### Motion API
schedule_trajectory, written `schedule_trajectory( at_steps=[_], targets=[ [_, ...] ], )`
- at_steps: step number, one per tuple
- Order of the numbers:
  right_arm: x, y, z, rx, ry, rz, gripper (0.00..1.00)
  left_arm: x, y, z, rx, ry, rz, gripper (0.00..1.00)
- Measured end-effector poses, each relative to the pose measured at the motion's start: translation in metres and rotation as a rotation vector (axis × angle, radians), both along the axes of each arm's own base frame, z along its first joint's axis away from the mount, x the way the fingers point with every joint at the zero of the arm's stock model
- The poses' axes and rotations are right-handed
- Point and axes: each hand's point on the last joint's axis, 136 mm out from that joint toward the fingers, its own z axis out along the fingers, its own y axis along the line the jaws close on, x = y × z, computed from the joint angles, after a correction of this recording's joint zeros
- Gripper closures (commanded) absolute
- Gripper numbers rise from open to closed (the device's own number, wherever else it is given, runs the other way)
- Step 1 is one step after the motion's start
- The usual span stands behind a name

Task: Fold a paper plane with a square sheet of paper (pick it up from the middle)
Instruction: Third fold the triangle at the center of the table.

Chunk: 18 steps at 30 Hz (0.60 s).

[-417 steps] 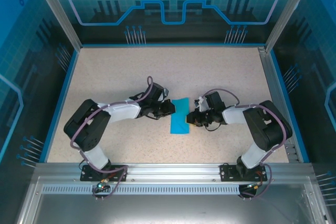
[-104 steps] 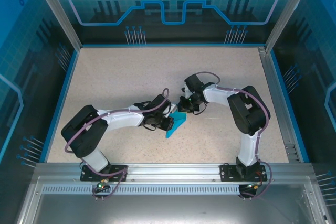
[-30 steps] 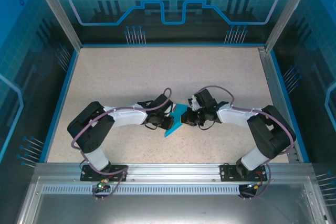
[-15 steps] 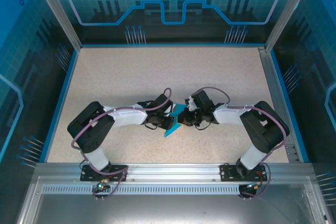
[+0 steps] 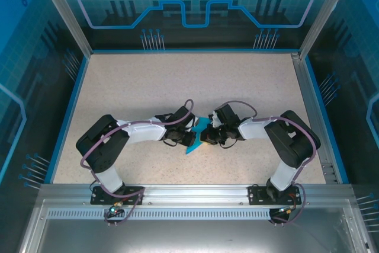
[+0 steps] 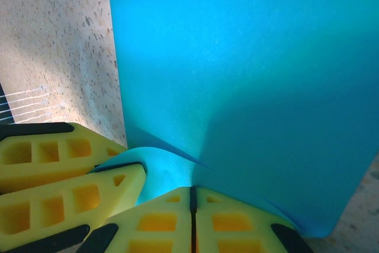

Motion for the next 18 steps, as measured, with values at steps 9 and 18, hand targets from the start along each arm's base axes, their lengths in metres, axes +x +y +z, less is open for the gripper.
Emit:
schedule_trajectory(
  at_steps=[9, 18],
  targets=[
    [0.004, -0.009, 0.013, 0.008, -0.026, -0.025, 0.91, 0.0, 0.0, 0.0, 0.0, 0.0, 0.0, 0.88],
    [0.011, -0.014, 0.013, 0.001, -0.028, -0.04, 0.9, 0.0, 0.0, 0.0, 0.0, -0.001, 0.0, 0.88]
  ],
)
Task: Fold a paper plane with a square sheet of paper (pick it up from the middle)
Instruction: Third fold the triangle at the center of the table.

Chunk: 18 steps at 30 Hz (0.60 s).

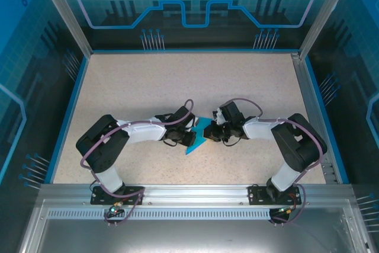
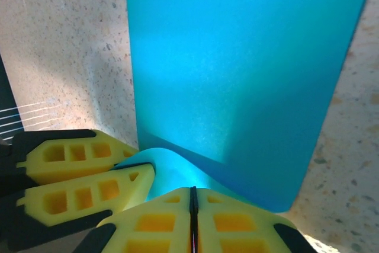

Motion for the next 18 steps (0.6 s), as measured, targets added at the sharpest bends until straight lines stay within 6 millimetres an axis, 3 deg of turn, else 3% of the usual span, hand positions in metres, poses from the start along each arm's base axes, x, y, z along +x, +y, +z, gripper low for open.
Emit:
schedule_trajectory(
  at_steps=[4, 10, 18],
  targets=[
    [-0.002, -0.008, -0.014, -0.068, 0.023, -0.006, 0.9, 0.0, 0.0, 0.0, 0.0, 0.0, 0.0, 0.88],
    [0.0, -0.009, -0.014, -0.1, 0.016, 0.021, 0.9, 0.0, 0.0, 0.0, 0.0, 0.0, 0.0, 0.88],
    [0.011, -0.016, 0.004, -0.053, -0.019, -0.009, 0.9, 0.0, 0.0, 0.0, 0.002, -0.002, 0.001, 0.88]
  ],
)
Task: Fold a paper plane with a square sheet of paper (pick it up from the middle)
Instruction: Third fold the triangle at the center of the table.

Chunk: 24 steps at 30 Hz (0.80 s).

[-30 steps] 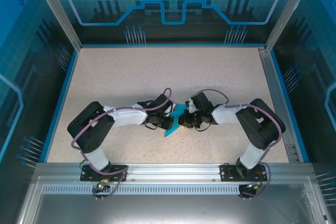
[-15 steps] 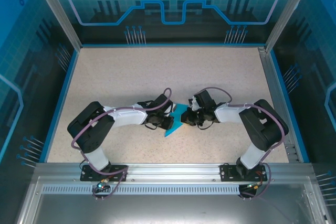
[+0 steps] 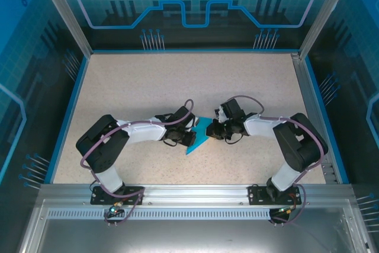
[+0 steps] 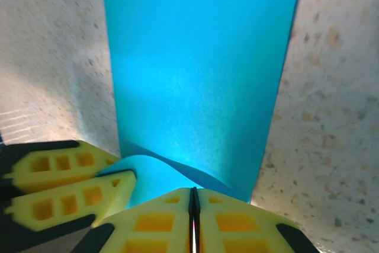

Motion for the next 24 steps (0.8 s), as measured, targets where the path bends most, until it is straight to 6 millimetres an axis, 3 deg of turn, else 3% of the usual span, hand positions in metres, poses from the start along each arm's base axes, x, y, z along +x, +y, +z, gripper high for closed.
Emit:
schedule_trajectory(
  at_steps=[3, 8, 14, 20, 24],
  targets=[
    [0.005, -0.003, 0.0, 0.011, -0.002, -0.012, 0.91, 0.0, 0.0, 0.0, 0.0, 0.0, 0.0, 0.88],
    [0.0, -0.004, -0.018, 0.004, 0.036, -0.01, 0.92, 0.0, 0.0, 0.0, 0.001, 0.0, 0.0, 0.88],
    [0.002, -0.004, -0.017, 0.009, 0.03, -0.014, 0.92, 0.0, 0.001, 0.0, 0.003, 0.0, 0.002, 0.88],
    [0.001, -0.006, 0.001, 0.009, 0.001, -0.018, 0.9, 0.0, 0.001, 0.0, 0.003, -0.001, 0.001, 0.88],
    [0.0, 0.008, 0.015, 0.041, -0.028, 0.02, 0.9, 0.0, 0.001, 0.0, 0.003, -0.001, 0.001, 0.88]
  ],
)
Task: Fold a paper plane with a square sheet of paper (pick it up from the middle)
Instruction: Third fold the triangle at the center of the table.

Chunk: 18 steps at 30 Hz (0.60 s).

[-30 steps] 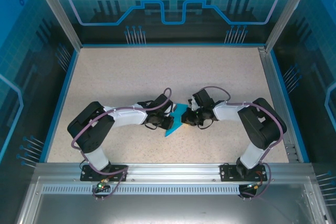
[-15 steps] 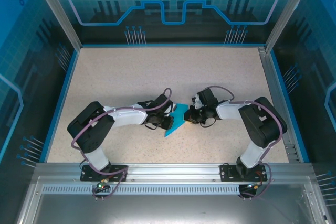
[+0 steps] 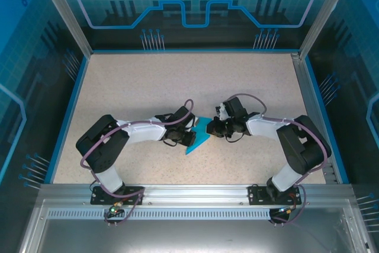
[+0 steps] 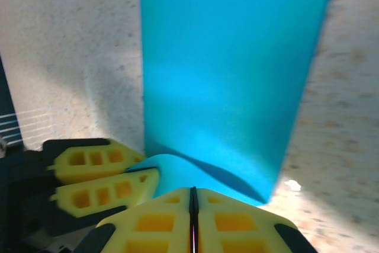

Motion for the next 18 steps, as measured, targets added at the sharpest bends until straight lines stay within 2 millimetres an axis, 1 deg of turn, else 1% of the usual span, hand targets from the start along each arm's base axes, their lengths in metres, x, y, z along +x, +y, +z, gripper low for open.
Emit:
schedule_trajectory(
  at_steps=[2, 5, 8, 9, 13, 16, 18],
  targets=[
    [-0.004, 0.007, 0.0, 0.007, -0.001, 0.023, 0.9, 0.0, 0.0, 0.0, 0.0, 0.0, 0.0, 0.88],
    [-0.007, 0.014, -0.01, -0.001, 0.021, 0.04, 0.91, 0.0, 0.0, 0.0, 0.0, 0.0, 0.0, 0.88],
    [-0.01, 0.01, -0.03, -0.038, 0.062, 0.035, 0.91, 0.0, 0.0, 0.0, 0.0, 0.0, 0.0, 0.88],
    [-0.01, 0.01, -0.033, -0.042, 0.071, 0.035, 0.91, 0.0, 0.0, 0.0, 0.002, 0.001, 0.0, 0.88],
    [-0.009, 0.009, -0.033, -0.045, 0.061, 0.042, 0.92, 0.0, 0.0, 0.0, 0.002, 0.001, 0.001, 0.84],
    [-0.009, 0.009, -0.033, -0.049, 0.056, 0.046, 0.92, 0.0, 0.0, 0.002, 0.003, 0.002, 0.0, 0.77],
    [-0.009, 0.009, -0.033, -0.049, 0.055, 0.047, 0.92, 0.001, 0.001, 0.005, 0.006, 0.003, 0.009, 0.69]
  ],
)
